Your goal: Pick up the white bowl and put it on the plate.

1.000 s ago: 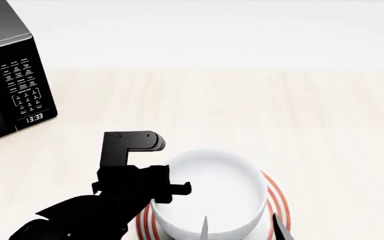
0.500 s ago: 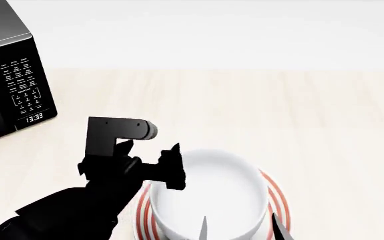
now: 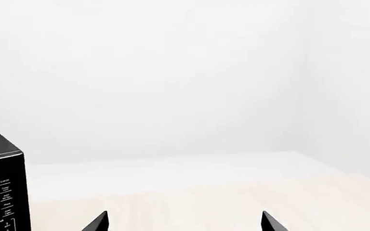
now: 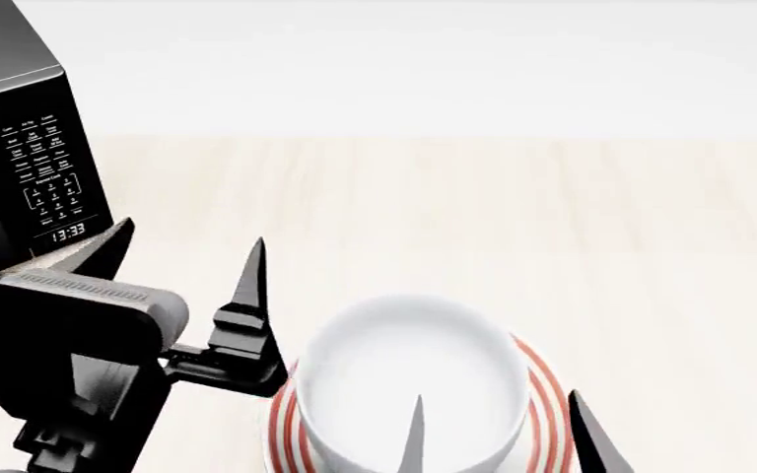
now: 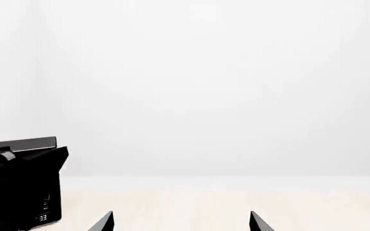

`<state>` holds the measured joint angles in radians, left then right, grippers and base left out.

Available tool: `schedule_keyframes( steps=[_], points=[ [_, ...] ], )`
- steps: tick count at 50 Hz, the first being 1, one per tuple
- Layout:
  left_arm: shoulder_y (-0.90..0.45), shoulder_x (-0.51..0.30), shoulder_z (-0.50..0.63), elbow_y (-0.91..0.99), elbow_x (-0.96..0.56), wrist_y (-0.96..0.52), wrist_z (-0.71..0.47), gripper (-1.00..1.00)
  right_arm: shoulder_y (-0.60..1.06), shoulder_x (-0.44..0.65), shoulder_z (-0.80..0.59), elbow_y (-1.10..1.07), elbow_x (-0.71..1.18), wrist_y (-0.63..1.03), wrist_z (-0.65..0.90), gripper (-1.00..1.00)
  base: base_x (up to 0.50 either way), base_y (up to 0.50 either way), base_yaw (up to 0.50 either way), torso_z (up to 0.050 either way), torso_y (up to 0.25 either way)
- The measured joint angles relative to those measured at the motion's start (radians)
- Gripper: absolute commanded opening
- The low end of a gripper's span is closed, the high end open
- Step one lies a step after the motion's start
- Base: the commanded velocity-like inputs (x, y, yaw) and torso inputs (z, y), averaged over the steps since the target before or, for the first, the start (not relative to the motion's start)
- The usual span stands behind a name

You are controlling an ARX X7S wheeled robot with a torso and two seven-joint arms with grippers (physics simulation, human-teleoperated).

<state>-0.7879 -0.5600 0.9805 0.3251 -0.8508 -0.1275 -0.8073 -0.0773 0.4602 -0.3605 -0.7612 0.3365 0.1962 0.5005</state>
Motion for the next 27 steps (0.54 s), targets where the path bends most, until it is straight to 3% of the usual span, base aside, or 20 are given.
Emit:
schedule_keyframes(
  steps=[21, 27],
  points=[
    [0.114, -0.197, 0.012, 0.403, 0.142, -0.004, -0.200, 1.00, 0.024, 0.050, 0.012, -0.215, 0.006, 0.102, 0.066, 1.00, 0.00, 0.00, 0.00, 0.000, 0.000],
    [0.148, -0.234, 0.012, 0.478, 0.154, 0.014, -0.230, 1.00, 0.072, 0.132, -0.055, -0.253, 0.025, 0.085, 0.161, 1.00, 0.00, 0.00, 0.00, 0.000, 0.000]
  ],
)
